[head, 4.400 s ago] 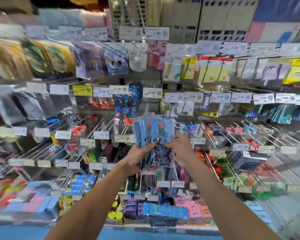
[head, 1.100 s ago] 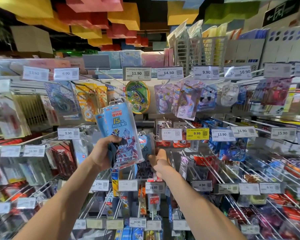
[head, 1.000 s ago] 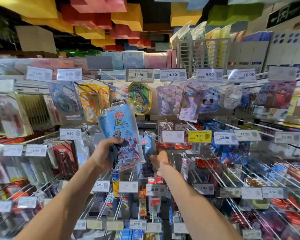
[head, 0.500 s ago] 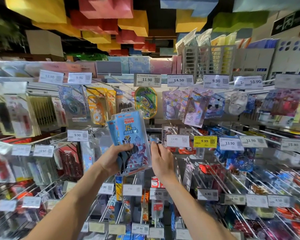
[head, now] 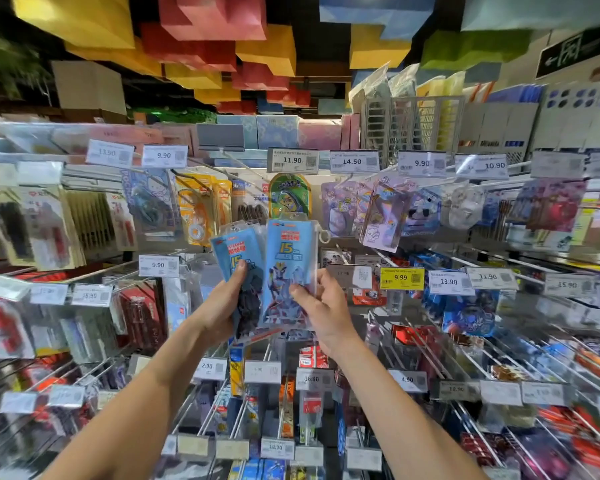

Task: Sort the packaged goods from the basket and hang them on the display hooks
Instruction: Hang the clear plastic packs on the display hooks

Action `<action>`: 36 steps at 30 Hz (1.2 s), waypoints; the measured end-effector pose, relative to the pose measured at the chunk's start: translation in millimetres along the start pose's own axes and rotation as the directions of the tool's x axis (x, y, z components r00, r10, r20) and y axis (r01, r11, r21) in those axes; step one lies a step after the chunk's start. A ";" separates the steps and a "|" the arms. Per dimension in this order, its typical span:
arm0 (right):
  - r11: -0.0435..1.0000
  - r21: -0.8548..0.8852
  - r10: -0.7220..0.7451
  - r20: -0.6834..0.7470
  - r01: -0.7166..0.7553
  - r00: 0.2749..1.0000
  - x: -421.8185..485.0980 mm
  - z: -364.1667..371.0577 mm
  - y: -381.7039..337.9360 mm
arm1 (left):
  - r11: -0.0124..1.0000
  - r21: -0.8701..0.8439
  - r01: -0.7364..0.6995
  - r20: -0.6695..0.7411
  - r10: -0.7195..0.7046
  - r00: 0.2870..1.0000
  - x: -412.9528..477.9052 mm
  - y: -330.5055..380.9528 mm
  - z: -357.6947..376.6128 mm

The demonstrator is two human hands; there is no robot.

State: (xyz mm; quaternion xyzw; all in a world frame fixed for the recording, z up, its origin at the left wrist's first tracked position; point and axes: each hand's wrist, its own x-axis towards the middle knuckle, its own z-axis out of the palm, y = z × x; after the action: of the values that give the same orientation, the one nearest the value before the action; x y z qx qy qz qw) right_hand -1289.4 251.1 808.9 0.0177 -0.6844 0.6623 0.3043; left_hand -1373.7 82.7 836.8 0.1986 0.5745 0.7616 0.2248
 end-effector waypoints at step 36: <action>0.915 -0.134 0.372 -0.075 -0.379 0.925 -28.0 -38.1 64.5 | 0.991 -0.137 -0.007 0.091 0.020 0.996 26.2 8.3 -6.4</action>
State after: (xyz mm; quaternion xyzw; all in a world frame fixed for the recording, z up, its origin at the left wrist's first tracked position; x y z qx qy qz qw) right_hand -1279.2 283.3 736.4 -0.1523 -0.7143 0.6566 0.1881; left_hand -1399.8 90.6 844.4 0.2214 0.5089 0.7906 0.2589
